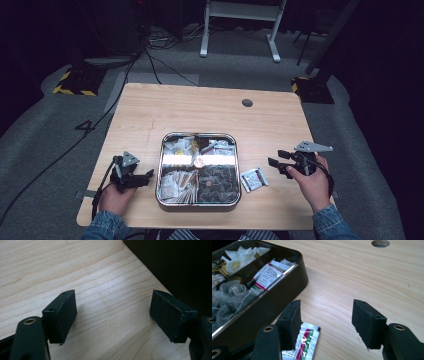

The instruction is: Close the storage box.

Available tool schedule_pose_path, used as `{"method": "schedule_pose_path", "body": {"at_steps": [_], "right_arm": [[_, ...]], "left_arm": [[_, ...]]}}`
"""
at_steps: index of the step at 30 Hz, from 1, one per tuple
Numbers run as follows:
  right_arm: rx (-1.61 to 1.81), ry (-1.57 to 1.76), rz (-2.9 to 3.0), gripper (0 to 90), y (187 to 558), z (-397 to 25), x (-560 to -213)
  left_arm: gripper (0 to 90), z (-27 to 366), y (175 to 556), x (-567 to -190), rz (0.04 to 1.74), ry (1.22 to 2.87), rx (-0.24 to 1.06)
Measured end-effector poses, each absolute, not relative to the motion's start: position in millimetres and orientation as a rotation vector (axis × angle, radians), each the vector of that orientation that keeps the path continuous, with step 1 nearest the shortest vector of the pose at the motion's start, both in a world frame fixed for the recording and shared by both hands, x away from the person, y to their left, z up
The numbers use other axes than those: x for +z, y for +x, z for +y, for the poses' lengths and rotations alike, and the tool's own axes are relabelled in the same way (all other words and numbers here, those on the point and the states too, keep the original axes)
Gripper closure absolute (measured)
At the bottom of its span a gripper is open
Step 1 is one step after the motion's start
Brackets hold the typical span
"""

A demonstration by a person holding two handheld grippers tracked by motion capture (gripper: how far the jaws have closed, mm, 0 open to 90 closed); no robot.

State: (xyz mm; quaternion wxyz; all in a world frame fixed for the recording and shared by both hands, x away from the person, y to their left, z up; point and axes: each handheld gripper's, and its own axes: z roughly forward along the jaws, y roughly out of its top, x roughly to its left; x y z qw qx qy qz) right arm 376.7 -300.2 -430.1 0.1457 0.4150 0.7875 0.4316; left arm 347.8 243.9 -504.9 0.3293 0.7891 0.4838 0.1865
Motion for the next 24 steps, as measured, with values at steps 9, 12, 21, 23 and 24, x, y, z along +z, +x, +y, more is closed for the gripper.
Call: {"method": "schedule_pose_path", "body": {"at_steps": [9,12,21,23,24], "right_arm": [[1.180,1.264,2.257,40.6,369.4,-318.9,-452.1],[1.135,1.261,2.266,39.9,367.4,-322.3,-460.4],[1.061,1.235,2.276,37.7,367.2,-332.8,-480.9],[1.052,1.219,2.278,37.4,367.7,-335.0,-484.2],[1.052,1.219,2.278,37.4,367.7,-335.0,-484.2]], "left_arm": [[22.2,244.5,347.0,-504.8,1.266,2.066,0.488],[22.1,244.7,347.0,-504.7,1.265,2.069,0.489],[22.1,244.9,347.1,-504.7,1.264,2.068,0.487],[22.0,244.9,347.2,-504.7,1.264,2.069,0.486],[22.1,244.9,347.2,-504.7,1.264,2.069,0.486]]}}
